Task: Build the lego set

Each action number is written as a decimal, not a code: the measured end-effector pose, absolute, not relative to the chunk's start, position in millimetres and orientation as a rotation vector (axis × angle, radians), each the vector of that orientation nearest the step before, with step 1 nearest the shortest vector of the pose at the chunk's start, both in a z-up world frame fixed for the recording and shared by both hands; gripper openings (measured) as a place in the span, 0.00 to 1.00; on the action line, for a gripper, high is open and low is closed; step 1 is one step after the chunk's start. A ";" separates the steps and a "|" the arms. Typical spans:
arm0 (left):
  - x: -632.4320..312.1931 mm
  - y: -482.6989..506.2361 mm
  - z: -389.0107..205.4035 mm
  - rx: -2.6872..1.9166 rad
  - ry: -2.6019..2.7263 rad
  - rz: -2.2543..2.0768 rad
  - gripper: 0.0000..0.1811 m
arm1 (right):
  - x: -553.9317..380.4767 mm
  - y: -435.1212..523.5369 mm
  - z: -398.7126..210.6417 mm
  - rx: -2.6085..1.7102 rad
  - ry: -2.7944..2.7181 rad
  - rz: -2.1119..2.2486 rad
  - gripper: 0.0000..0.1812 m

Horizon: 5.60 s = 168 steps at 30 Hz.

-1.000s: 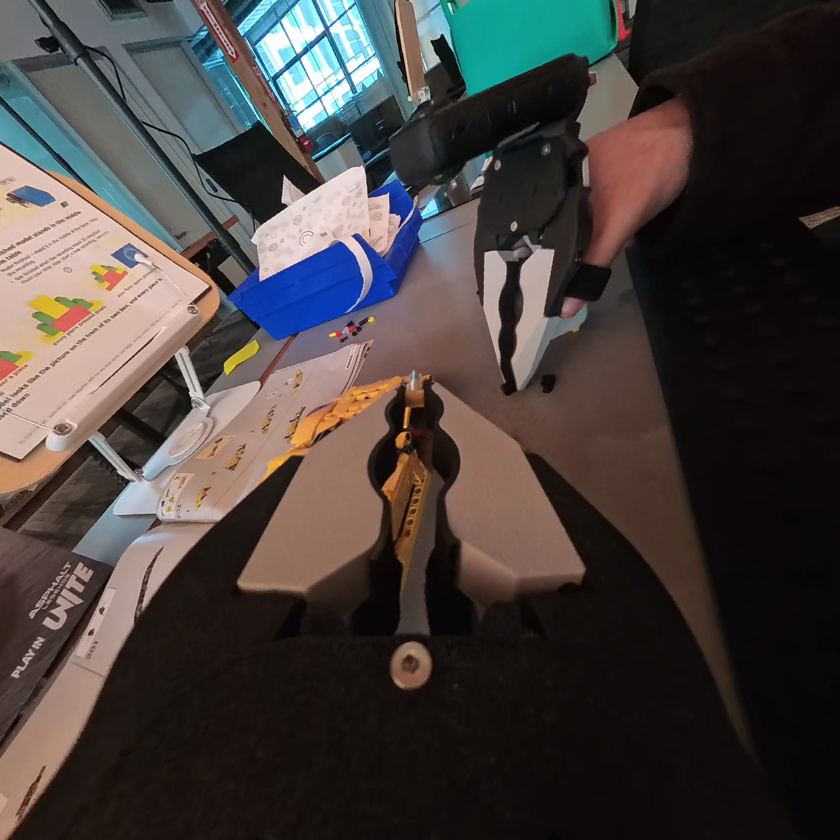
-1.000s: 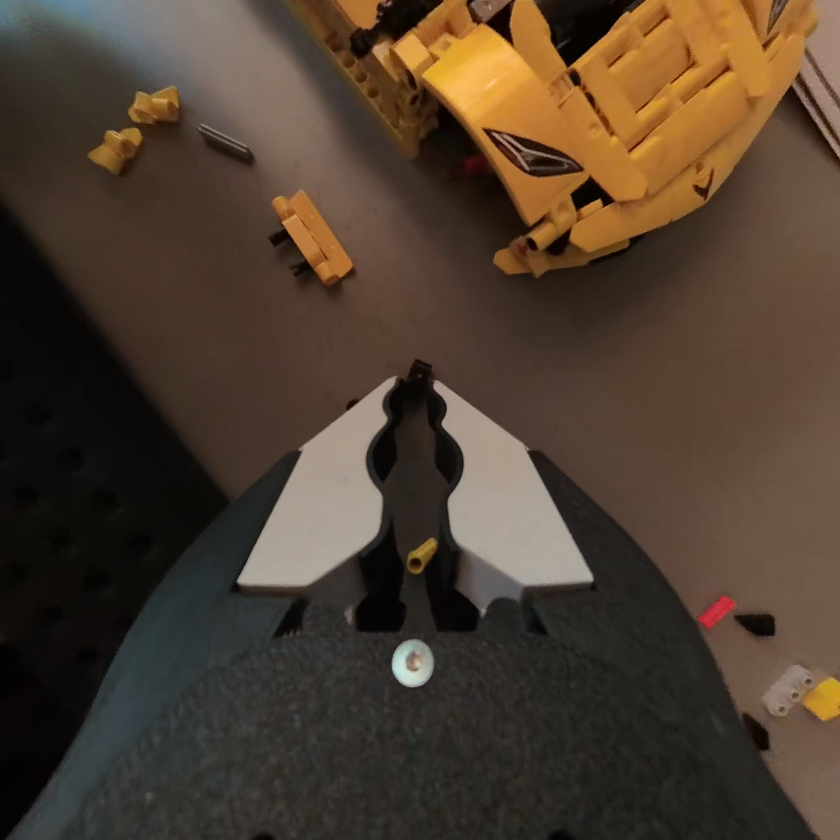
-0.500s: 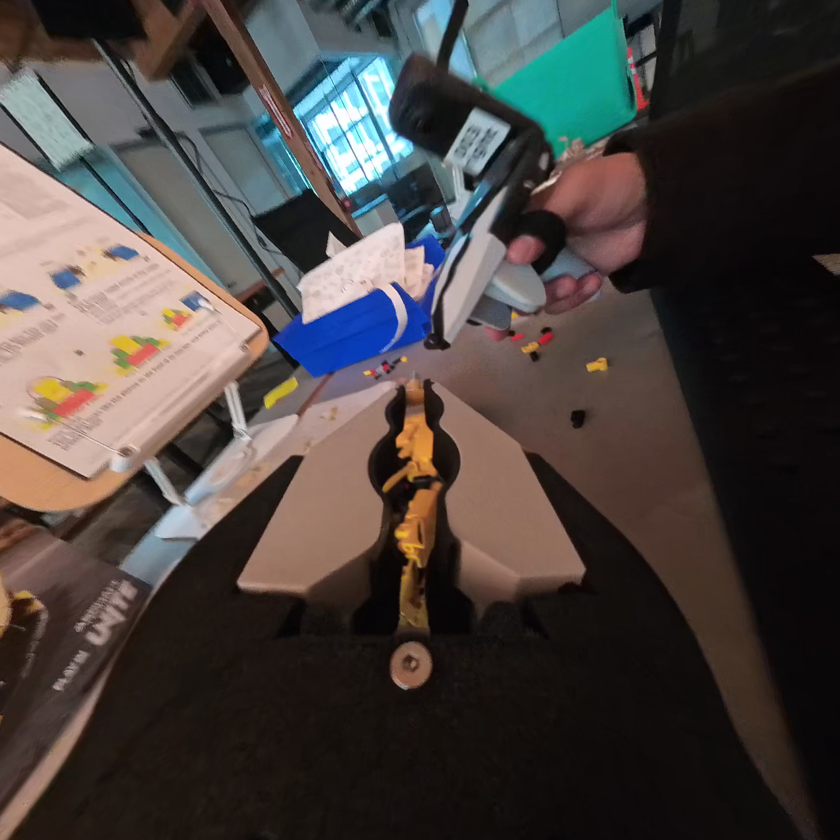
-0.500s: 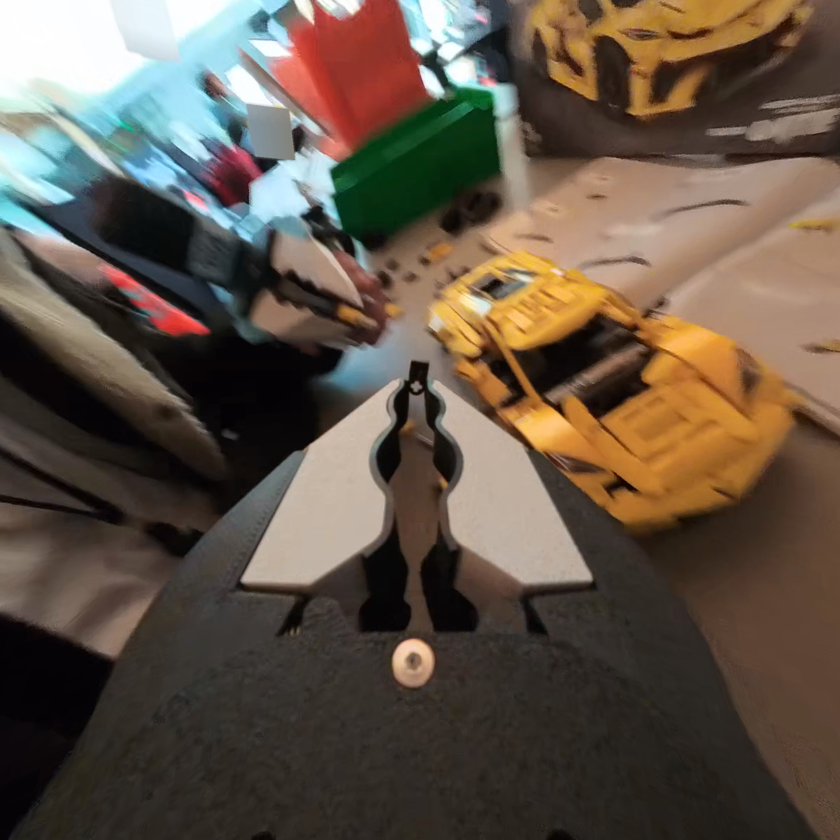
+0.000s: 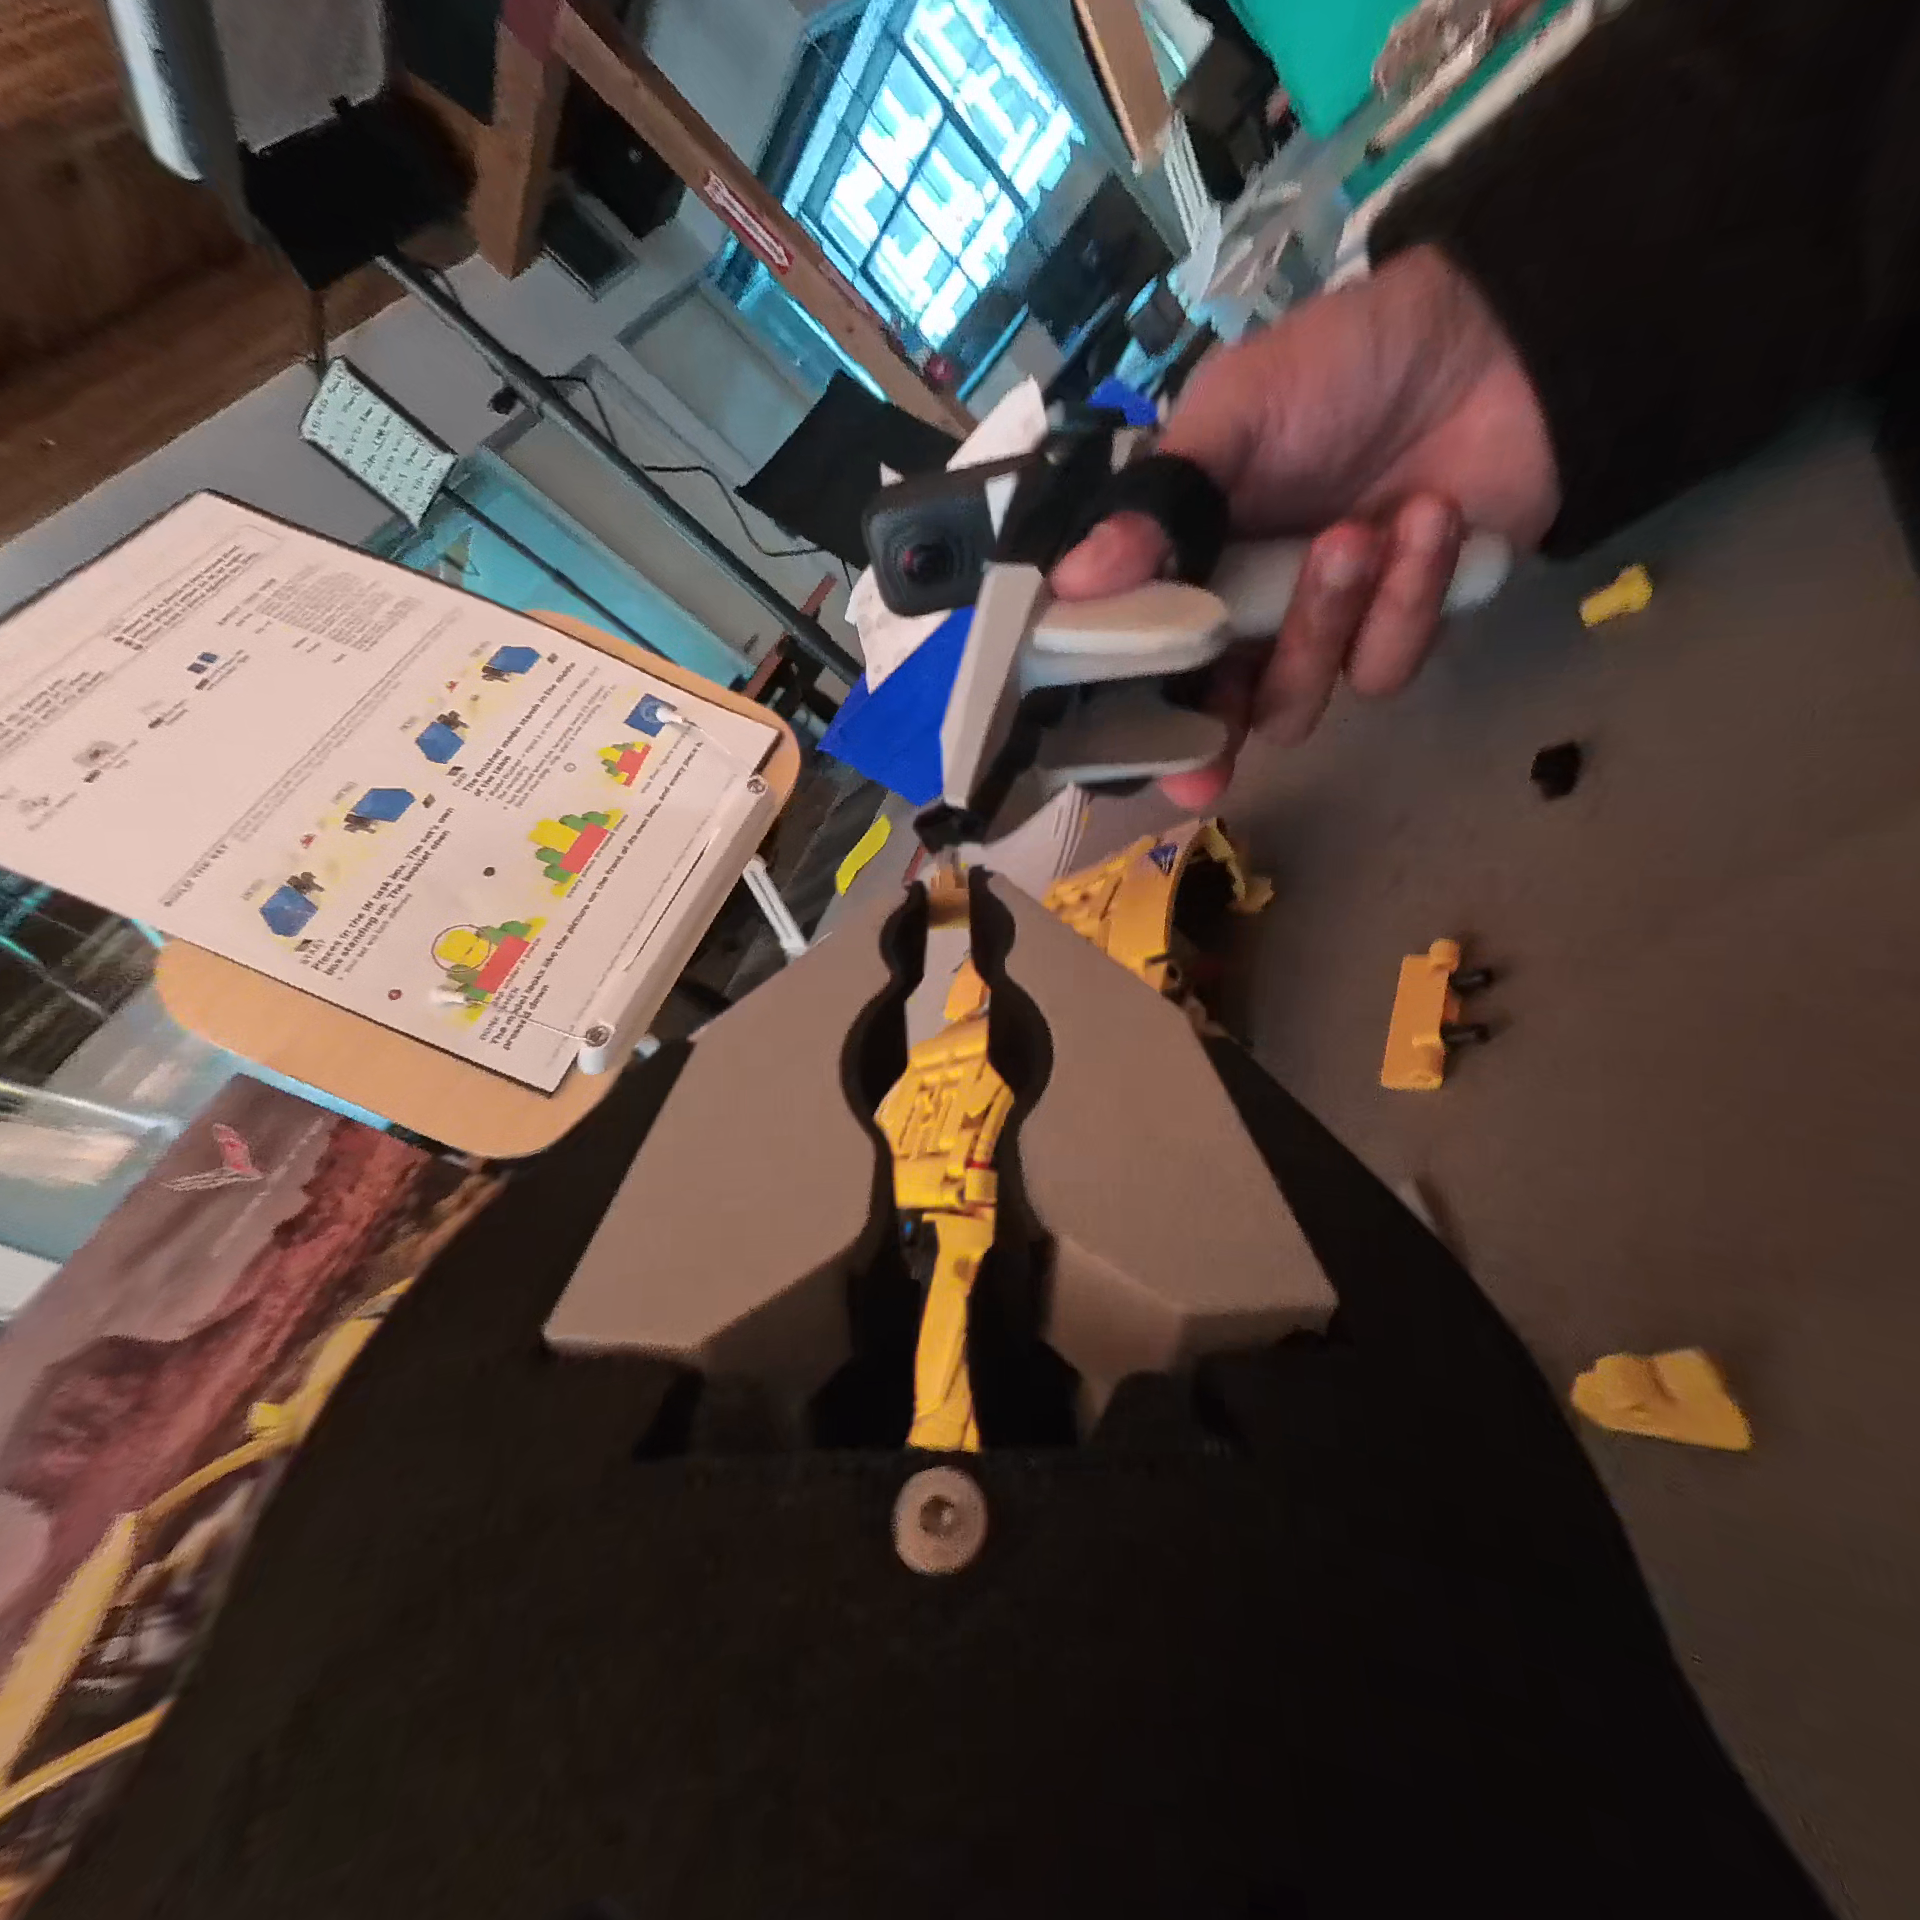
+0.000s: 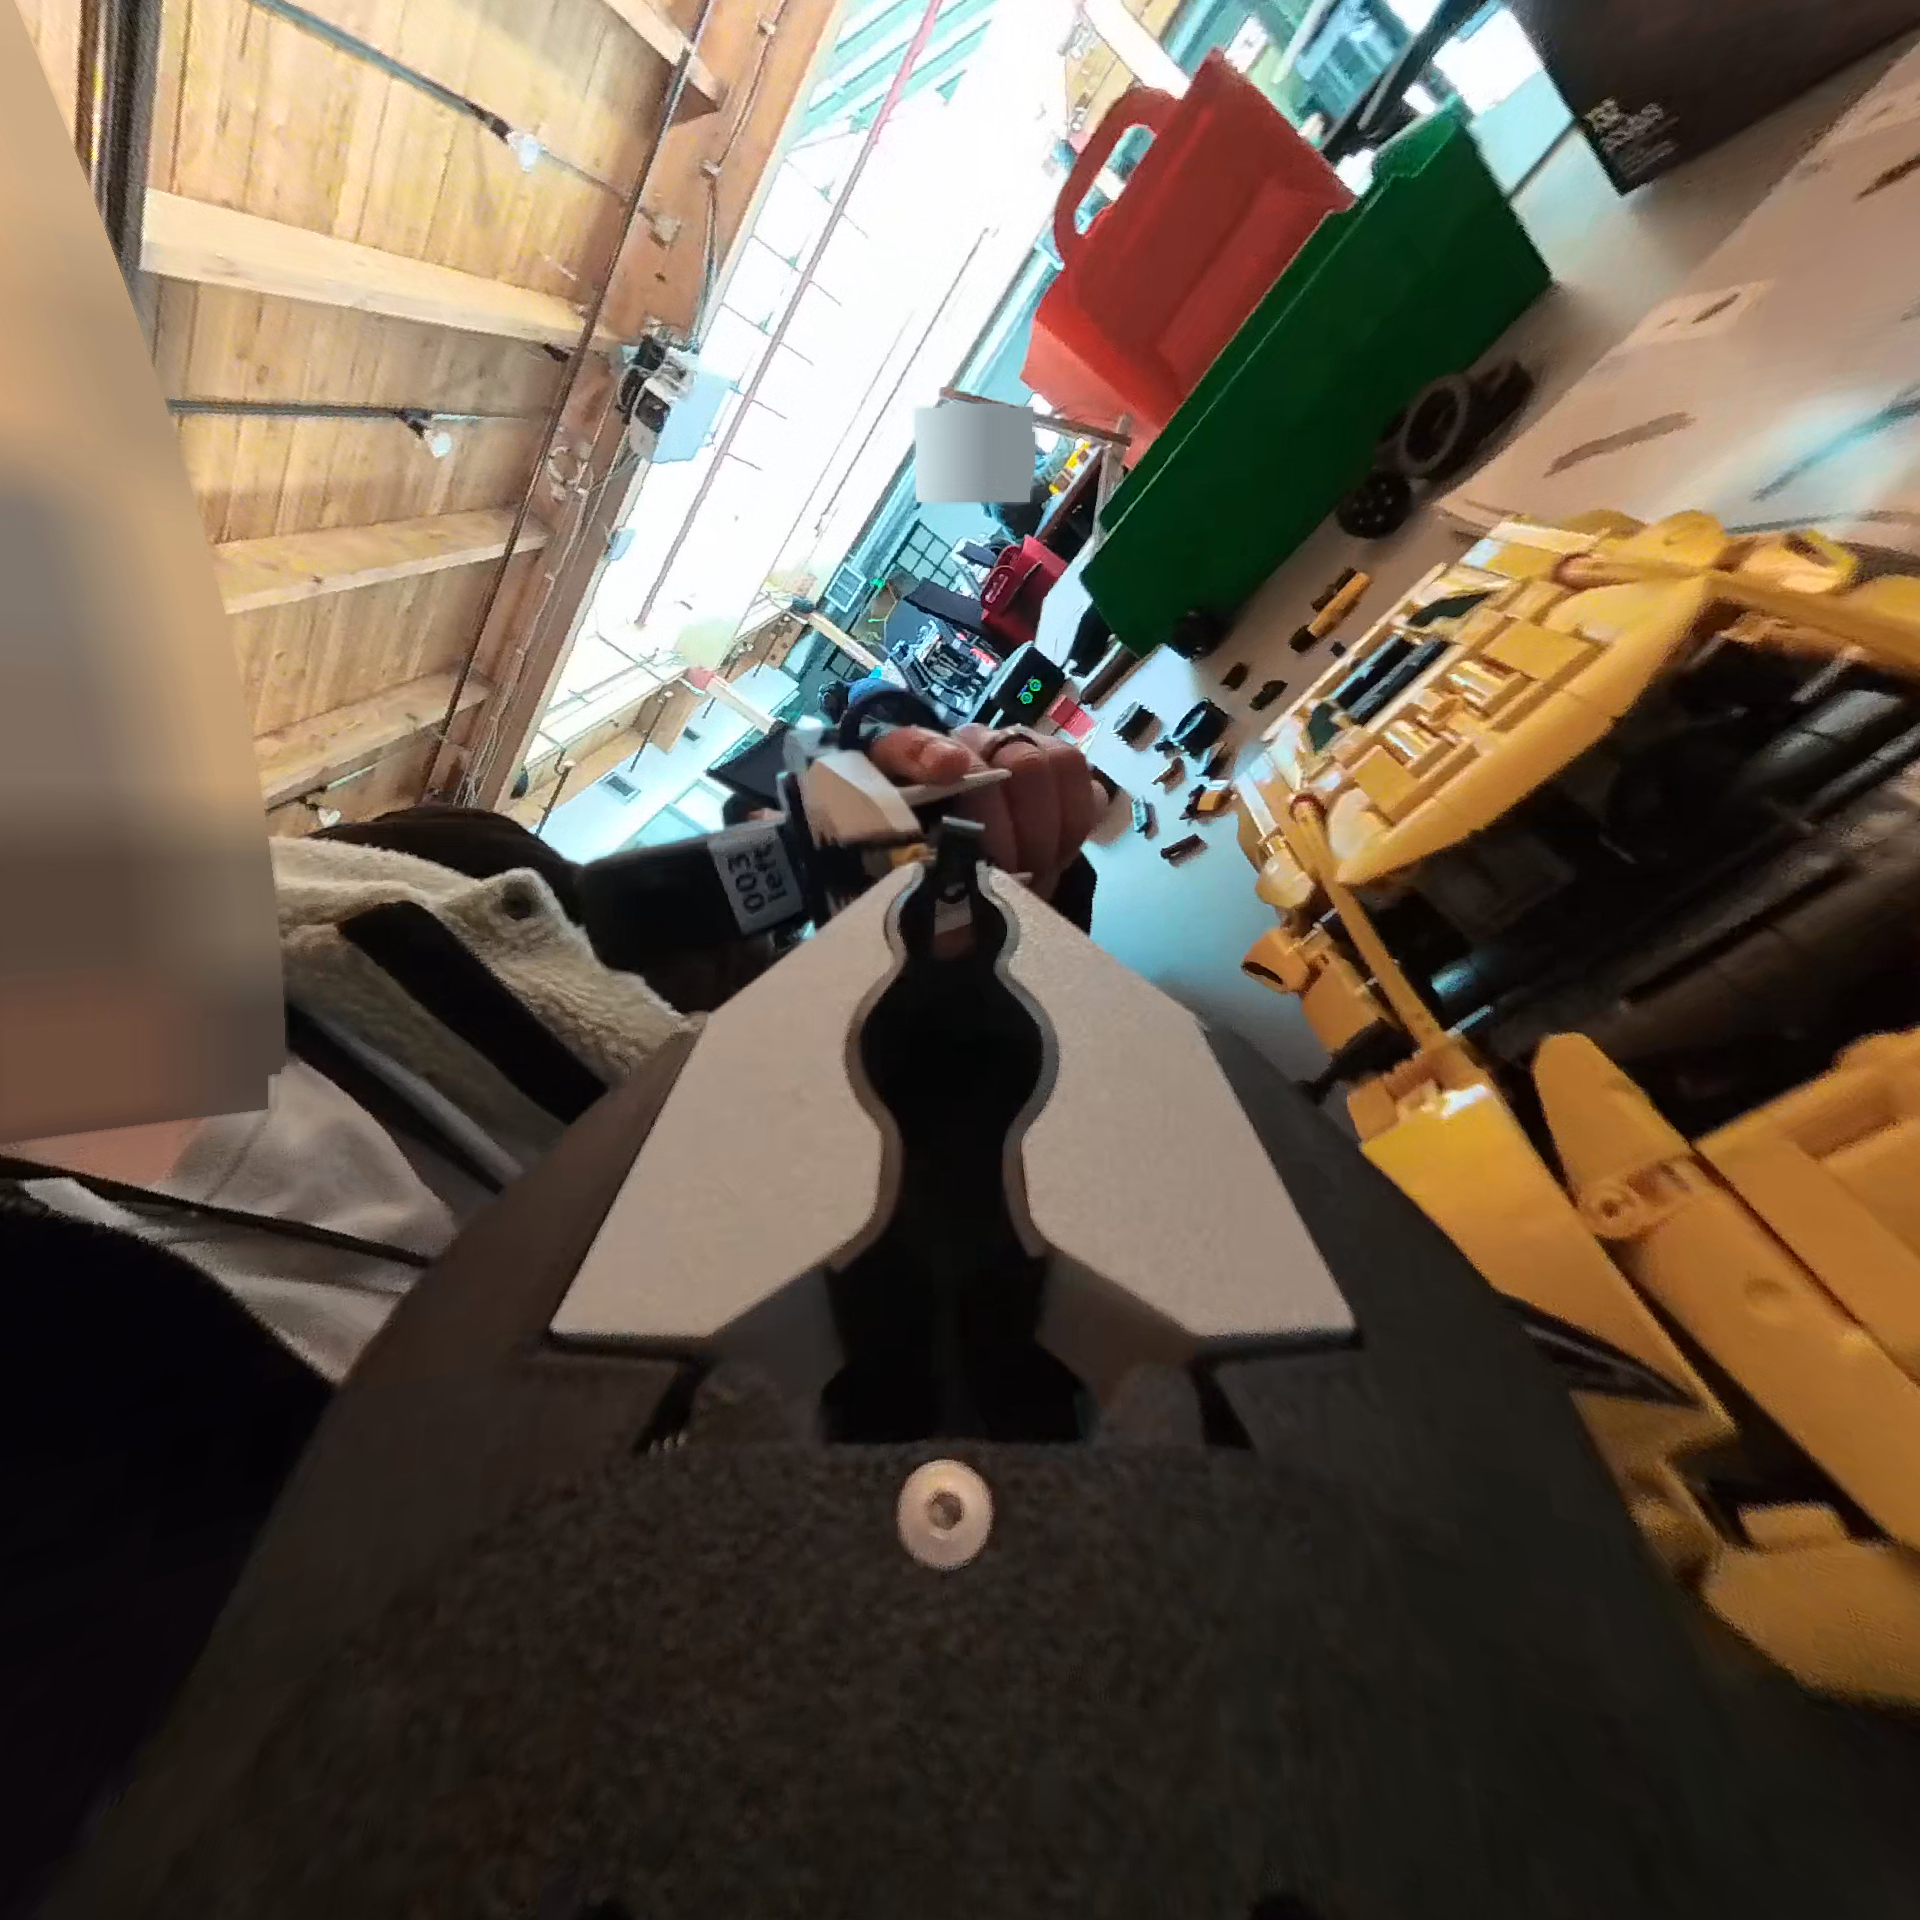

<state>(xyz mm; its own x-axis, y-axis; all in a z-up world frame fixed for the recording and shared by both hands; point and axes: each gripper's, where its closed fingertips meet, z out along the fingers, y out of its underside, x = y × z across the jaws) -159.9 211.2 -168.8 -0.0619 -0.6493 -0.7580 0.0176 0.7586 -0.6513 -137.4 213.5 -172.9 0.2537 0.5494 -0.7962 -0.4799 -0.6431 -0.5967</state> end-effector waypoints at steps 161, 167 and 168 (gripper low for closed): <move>-146.1 224.0 -181.9 -0.761 1.508 -0.512 0.04 | -147.1 232.3 -180.0 -1.944 -0.298 0.547 0.26; -146.2 217.0 -181.4 -0.652 1.516 -0.398 0.04 | -150.6 230.4 -178.0 -1.945 -0.288 0.640 0.29; -146.0 217.7 -182.0 -0.652 1.516 -0.385 0.04 | -152.2 231.0 -180.8 -1.952 -0.306 0.607 0.29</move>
<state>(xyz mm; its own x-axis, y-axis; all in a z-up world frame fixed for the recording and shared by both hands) -146.0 217.7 -182.0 0.0432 -0.6124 -0.7893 -0.1614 0.7754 -0.6105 -152.2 231.0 -180.8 0.8402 0.4646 -0.2794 -0.0520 -0.4440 -0.8945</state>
